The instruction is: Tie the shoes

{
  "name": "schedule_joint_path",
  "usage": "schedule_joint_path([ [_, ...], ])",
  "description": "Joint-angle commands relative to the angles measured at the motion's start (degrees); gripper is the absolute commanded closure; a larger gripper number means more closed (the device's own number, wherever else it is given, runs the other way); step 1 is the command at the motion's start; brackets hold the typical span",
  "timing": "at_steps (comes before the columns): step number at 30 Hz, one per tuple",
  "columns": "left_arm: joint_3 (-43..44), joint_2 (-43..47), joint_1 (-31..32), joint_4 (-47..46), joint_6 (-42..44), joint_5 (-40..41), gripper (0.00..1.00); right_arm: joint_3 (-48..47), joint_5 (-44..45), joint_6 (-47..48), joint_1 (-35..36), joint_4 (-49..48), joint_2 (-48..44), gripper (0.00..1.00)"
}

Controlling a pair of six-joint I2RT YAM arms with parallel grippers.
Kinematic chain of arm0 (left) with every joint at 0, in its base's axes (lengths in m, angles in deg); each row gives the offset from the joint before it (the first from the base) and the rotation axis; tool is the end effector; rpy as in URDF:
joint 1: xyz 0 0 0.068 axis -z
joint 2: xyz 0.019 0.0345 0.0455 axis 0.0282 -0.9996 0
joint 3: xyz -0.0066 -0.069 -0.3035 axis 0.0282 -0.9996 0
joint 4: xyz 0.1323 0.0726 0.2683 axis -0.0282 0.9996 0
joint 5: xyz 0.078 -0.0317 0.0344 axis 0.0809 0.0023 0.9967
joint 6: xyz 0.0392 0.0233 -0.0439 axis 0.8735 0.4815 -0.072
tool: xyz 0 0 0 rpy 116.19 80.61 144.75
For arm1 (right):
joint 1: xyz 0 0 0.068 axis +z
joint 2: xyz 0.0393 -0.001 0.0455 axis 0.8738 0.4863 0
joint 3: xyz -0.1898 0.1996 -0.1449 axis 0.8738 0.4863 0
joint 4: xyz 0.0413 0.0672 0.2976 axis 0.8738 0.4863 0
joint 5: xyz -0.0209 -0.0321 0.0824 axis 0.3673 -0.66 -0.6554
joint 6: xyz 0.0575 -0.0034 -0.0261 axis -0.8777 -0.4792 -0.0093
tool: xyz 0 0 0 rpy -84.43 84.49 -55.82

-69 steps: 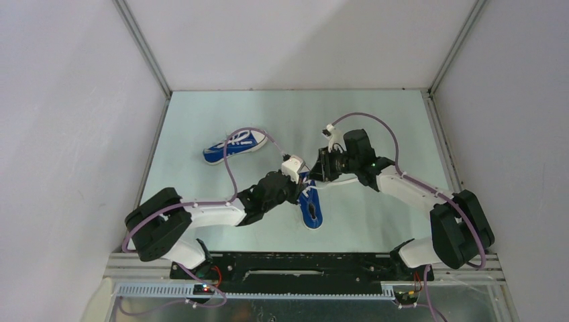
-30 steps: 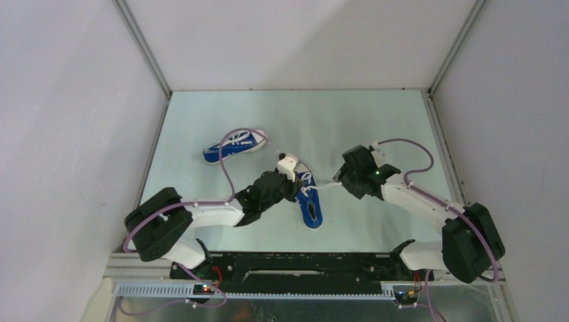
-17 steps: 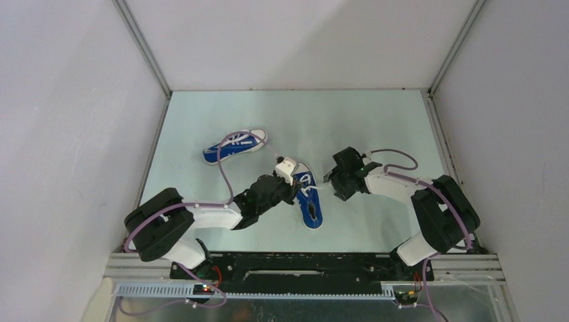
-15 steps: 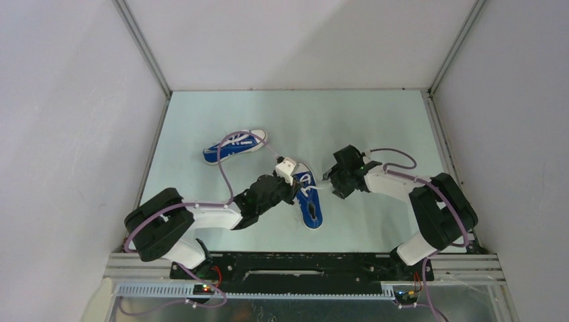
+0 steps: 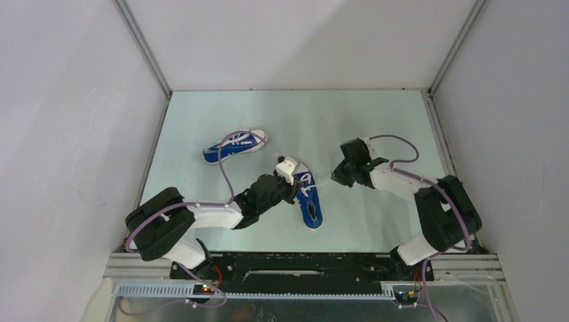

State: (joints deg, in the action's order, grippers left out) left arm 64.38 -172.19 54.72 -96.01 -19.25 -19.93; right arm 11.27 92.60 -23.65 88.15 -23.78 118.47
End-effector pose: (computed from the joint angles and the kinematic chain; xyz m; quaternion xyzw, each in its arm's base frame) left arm 0.1964 -0.2512 0.1708 0.2390 0.7637 -0.2832 0.5286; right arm 0.3037 0.1533 0.1539 0.3352 0.8977 0.1902 0.2136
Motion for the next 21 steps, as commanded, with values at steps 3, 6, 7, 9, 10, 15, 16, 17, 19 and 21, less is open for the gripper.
schedule_joint_path([
  [3, 4.79, -1.99, -0.26, 3.14, 2.02, -0.4, 1.0, 1.05, 0.11, 23.94, 3.58, -2.24, -11.13, 1.0],
  [6, 5.73, -2.39, -0.23, 4.78, 2.1, -0.14, 1.0, 2.71, -5.2, 30.54, 5.62, -5.49, -13.67, 1.0],
  [7, 6.12, -2.63, -0.25, 5.08, 2.15, 0.15, 1.0, 2.95, -6.15, 32.83, 5.8, -6.05, -14.28, 1.0],
  [9, 6.7, -2.96, -0.23, 6.15, 2.27, 0.41, 1.0, 3.8, -8.38, 35.07, 6.19, -7.28, -15.59, 1.0],
  [10, 6.9, -3.08, -0.27, 6.47, 2.28, 0.45, 1.0, 4.82, -9.85, 35.55, 6.4, -7.96, -16.69, 0.98],
  [15, 8.06, -4.04, -0.26, 7.78, 2.53, 0.11, 1.0, 7.87, -13.86, 36.16, 6.58, -14.4, -20.2, 1.0],
  [16, 8.11, -4.07, -0.27, 7.9, 2.54, 0.11, 1.0, 7.91, -14.41, 36.01, 6.63, -14.73, -20.84, 1.0],
  [17, 8.3, -4.12, -0.25, 8.25, 2.6, 0.17, 1.0, 7.93, -14.66, 35.97, 6.67, -15.44, -21.16, 1.0],
  [19, 9.12, -4.35, -0.25, 9.61, 2.68, 0.32, 1.0, 7.9, -15.69, 35.83, 6.8, -16.78, -21.86, 1.0],
  [21, 10.02, -4.52, -0.28, 10.91, 3.17, 0.39, 1.0, 7.86, -16.35, 35.78, 6.99, -17.94, -22.15, 1.0],
])
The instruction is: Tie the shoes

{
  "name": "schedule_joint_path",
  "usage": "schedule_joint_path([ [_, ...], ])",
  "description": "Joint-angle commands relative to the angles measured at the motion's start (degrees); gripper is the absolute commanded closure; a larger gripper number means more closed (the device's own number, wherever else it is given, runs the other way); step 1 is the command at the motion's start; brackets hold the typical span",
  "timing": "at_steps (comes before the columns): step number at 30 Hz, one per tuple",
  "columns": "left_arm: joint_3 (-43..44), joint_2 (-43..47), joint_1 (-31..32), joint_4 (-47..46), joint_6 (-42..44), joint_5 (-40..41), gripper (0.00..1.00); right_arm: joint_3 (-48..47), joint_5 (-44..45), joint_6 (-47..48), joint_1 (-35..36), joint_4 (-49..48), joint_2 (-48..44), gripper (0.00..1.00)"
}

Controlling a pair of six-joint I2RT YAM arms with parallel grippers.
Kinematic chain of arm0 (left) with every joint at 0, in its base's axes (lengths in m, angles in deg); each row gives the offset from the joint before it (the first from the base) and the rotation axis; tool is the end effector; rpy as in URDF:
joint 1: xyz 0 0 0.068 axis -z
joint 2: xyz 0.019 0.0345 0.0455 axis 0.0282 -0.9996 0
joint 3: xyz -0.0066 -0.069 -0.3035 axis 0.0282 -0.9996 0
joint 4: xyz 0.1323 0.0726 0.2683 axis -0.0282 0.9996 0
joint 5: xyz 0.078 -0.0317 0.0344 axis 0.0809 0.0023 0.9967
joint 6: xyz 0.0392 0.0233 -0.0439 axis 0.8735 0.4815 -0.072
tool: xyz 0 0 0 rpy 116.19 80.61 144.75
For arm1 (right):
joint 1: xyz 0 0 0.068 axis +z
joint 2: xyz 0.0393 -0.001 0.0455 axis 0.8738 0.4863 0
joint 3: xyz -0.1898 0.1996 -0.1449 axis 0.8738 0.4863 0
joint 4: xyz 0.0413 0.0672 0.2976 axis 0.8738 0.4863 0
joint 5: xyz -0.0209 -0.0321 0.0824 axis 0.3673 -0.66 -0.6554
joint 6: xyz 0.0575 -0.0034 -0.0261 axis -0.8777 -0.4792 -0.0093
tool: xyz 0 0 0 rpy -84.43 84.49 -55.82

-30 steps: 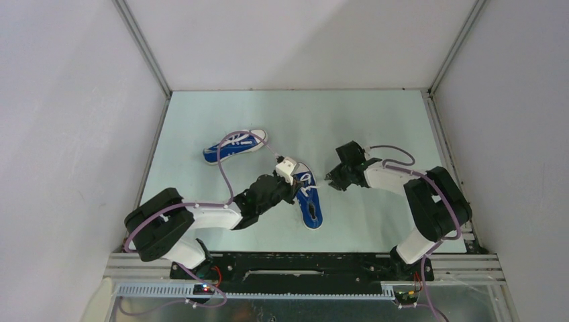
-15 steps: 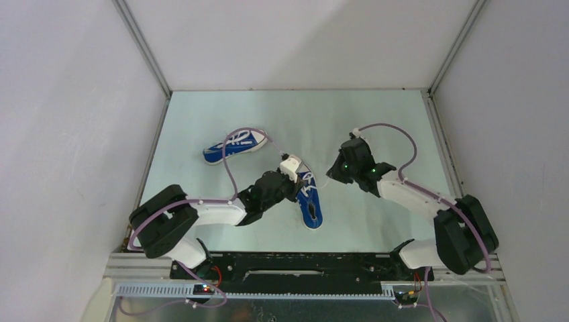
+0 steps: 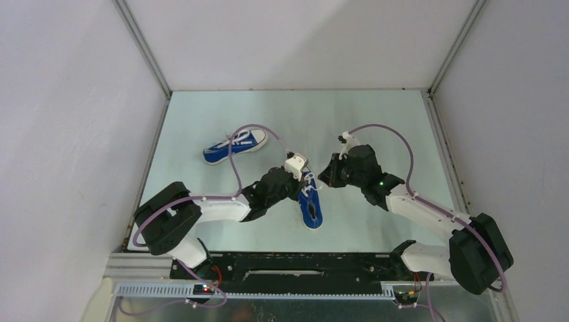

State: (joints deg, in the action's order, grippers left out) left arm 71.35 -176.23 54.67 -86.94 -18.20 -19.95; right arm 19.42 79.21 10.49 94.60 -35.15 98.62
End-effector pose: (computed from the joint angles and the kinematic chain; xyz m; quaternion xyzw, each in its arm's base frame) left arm 0.2131 -0.2730 0.1713 0.2592 0.7895 -0.2531 0.4954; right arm 0.2438 0.1728 0.2253 -0.0461 0.8786 0.3228 0.3489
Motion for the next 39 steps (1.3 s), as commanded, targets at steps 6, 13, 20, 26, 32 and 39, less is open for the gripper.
schedule_joint_path([
  [6, 4.29, -0.19, -0.15, 4.44, 3.26, -0.16, 1.0, -0.9, -5.13, 1.52, 0.94, -9.14, -1.68, 0.98],
  [13, 4.9, -0.94, -0.06, 4.8, 3.76, -1.31, 1.0, -2.62, -6.2, 1.0, 1.17, -11.3, 0.01, 0.96],
  [20, 4.19, -1.05, 0.02, 2.79, 4.66, -3.61, 1.0, -4.4, -9.5, -1.74, 1.12, -14.78, 5.25, 0.94],
  [26, 3.09, -0.66, 0.08, 1.05, 5.14, -4.69, 1.0, -5.59, -10.86, -4.97, 0.51, -17.15, 8.72, 0.94],
  [32, 1.94, -0.05, 0.04, -0.74, 5.27, -5.37, 1.0, -7.55, -10.71, -6.86, -0.24, -16.19, 11.08, 0.93],
  [39, 1.05, 0.66, 0.05, -2.0, 5.36, -5.49, 1.0, -9.15, -8.7, -7.0, -0.74, -13.89, 12.83, 0.89],
])
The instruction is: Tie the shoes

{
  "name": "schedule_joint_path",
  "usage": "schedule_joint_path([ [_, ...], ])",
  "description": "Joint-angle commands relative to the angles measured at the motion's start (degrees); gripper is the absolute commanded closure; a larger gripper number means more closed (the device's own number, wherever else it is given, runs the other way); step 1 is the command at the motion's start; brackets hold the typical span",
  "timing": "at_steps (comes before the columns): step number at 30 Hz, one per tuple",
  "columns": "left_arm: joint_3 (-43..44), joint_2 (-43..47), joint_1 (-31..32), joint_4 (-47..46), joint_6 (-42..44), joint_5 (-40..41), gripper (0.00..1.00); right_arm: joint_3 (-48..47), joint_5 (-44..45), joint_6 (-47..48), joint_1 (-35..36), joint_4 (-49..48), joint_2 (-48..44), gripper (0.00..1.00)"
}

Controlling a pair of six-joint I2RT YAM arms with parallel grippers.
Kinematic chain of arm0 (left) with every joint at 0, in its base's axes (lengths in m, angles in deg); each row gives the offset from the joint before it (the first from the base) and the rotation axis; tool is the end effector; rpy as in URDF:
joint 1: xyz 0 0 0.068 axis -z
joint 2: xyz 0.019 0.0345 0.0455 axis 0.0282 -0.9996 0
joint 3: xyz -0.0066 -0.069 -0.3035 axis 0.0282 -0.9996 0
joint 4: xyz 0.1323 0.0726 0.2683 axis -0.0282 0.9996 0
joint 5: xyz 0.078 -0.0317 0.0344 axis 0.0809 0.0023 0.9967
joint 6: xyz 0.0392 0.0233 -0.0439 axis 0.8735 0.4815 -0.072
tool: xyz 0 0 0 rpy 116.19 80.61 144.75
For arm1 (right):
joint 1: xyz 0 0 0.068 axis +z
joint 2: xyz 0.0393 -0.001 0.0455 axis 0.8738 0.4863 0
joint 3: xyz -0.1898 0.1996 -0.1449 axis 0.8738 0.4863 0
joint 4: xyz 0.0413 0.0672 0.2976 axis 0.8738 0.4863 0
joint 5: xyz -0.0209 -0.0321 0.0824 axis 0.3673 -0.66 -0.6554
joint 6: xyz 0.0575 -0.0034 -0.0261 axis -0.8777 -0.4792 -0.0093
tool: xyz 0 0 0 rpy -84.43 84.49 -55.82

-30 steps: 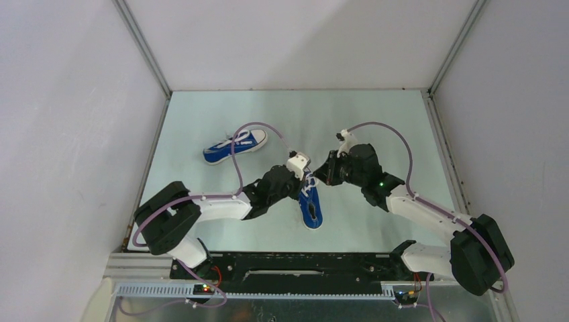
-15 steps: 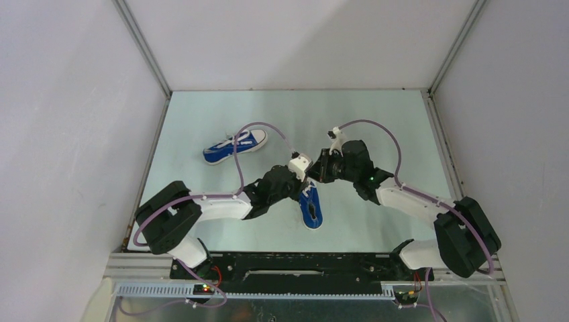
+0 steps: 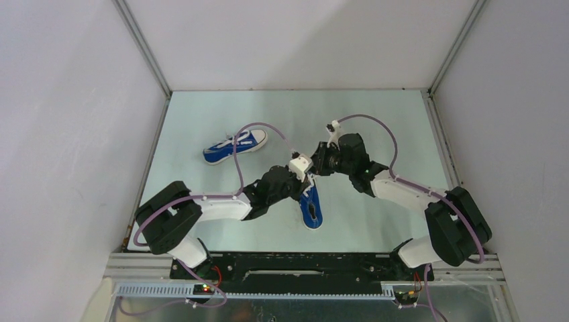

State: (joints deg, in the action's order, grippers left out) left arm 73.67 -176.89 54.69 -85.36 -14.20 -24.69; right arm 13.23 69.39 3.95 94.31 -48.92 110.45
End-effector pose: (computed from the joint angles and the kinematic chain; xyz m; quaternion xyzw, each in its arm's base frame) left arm 0.2155 -0.2831 0.1780 0.3083 0.7721 -0.2662 0.4878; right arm 0.2866 0.2089 0.2293 -0.0467 0.8377 0.4294 0.3342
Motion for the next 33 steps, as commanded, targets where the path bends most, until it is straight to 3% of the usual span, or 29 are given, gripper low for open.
schedule_joint_path([
  [1, -1.65, 1.49, 0.01, -3.71, 1.2, -0.69, 1.0, -3.14, 1.05, -0.38, -0.8, 0.14, 1.29, 0.88],
  [4, -2.01, 1.8, 0.02, -4.1, 1.04, -0.58, 1.0, -3.4, 0.45, 0.17, -1.5, 0.94, 1.55, 0.88],
  [8, -1.0, 0.94, 0.07, -2.13, 0.62, -0.05, 1.0, -3.43, -1.48, 0.94, -2.33, 1.06, 0.35, 0.99],
  [19, -2.41, 2.47, -0.56, -3.12, -2.25, 3.89, 1.0, -3.0, 6.46, 6.59, -2.34, 14.57, -8.69, 0.99],
  [26, -5.55, 4.38, -0.7, -7.31, -1.46, 1.66, 1.0, -3.19, 8.93, 4.79, -2.49, 10.94, -4.31, 0.98],
  [33, -3.97, 2.94, -0.68, -6.29, -0.48, -0.27, 1.0, -9.33, 8.76, 4.32, -1.47, 9.91, 1.69, 0.97],
])
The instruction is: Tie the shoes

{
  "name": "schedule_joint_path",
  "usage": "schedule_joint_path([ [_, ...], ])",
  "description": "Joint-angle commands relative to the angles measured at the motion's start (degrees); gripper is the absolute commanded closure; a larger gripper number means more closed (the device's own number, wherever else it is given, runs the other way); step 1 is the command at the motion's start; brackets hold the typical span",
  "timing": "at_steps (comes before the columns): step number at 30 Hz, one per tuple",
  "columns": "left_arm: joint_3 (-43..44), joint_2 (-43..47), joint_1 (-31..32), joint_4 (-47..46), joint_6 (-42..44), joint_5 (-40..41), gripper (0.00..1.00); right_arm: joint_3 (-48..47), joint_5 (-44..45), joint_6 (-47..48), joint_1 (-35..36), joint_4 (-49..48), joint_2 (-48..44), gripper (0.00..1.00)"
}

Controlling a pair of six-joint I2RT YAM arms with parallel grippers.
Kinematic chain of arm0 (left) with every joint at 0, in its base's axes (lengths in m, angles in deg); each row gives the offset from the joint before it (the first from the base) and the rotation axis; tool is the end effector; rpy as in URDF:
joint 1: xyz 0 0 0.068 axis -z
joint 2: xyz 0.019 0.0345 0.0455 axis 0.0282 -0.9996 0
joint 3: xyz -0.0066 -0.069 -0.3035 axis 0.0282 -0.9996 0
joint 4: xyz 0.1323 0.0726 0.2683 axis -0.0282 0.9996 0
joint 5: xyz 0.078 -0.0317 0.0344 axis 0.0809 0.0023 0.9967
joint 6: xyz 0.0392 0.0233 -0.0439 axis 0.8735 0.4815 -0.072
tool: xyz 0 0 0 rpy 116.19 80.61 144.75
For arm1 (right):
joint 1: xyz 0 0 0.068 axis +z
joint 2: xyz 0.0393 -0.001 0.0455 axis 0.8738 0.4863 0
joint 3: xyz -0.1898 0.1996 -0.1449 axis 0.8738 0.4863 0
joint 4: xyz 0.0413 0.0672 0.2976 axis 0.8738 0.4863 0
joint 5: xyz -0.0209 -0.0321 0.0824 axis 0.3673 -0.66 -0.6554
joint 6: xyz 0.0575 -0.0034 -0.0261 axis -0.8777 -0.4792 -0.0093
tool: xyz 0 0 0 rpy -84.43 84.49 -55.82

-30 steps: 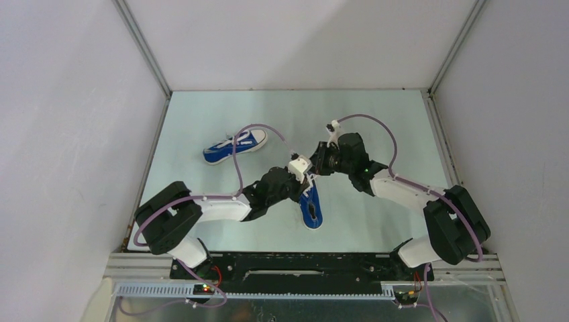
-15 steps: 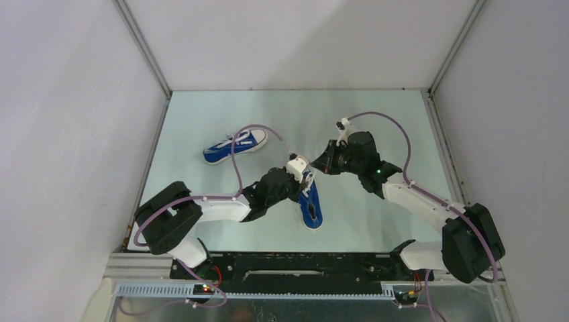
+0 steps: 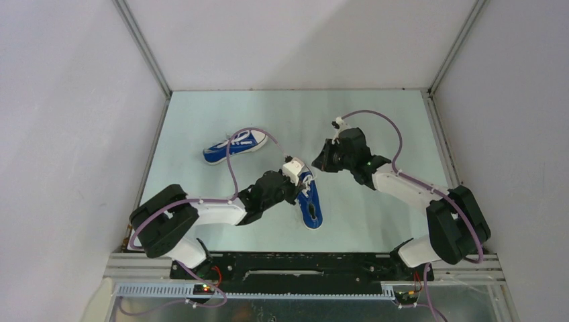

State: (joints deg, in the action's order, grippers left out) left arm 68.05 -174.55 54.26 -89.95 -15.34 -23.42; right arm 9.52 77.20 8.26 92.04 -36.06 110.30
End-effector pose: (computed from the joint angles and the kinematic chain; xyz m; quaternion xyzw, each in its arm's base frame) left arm 0.2047 -0.2627 0.1672 0.2892 0.7725 -0.2663 0.4987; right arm 0.2976 0.1917 0.2303 -0.0168 0.8821 0.3309 0.3349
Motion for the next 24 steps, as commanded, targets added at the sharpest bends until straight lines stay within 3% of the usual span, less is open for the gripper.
schedule_joint_path([
  [1, 1.92, 0.18, -0.25, -1.21, 0.75, -1.63, 1.0, -6.18, 1.08, 0.12, 1.44, -2.64, 2.13, 0.97],
  [13, 5.72, -2.45, -0.26, 3.01, 1.06, -1.85, 1.0, -7.97, 0.54, -1.12, 5.0, -1.03, 0.62, 0.96],
  [24, 3.99, -0.86, -2.54, 2.45, -2.99, 0.47, 1.0, -6.89, 4.82, -1.16, 7.29, 9.11, -5.09, 0.94],
])
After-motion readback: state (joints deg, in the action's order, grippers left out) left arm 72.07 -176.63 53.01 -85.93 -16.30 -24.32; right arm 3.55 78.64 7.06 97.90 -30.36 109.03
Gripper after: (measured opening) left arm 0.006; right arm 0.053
